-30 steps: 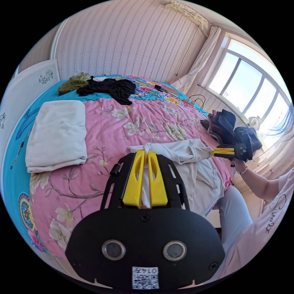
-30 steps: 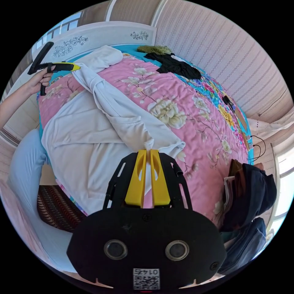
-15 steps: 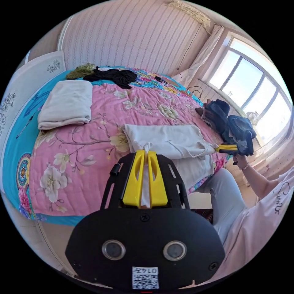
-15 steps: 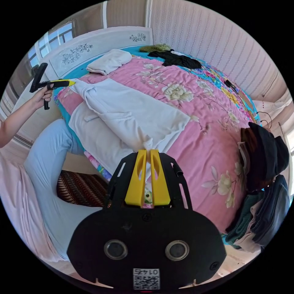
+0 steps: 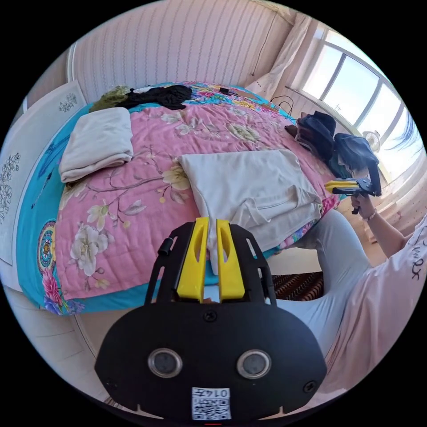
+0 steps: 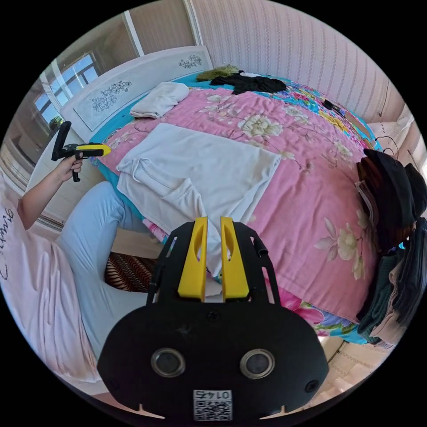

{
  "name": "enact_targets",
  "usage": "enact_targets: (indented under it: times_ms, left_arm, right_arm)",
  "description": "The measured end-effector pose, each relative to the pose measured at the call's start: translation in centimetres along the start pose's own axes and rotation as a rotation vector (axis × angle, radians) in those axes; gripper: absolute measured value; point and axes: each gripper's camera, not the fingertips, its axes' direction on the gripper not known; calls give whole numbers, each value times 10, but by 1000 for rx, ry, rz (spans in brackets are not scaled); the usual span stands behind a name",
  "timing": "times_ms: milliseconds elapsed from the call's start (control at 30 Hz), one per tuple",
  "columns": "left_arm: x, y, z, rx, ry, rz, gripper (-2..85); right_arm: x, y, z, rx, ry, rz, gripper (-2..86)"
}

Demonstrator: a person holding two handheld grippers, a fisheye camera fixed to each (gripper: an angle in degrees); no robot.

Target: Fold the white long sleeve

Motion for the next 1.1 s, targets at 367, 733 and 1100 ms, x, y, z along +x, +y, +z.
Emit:
enact_targets:
  times_ms: [367,733,1100]
  left_arm:
    - [71,-6,123,-120,-49,68,71]
    - [87,18,108,-27,26,64,12]
    - [110,50,115,-103,161,109,33]
  right_arm:
    - [-88,-79,98,-165,18,-42,80]
    - [-150,-88,80,-149,168,-145,37]
    - [-185,-70,65,-192,55,-219,35]
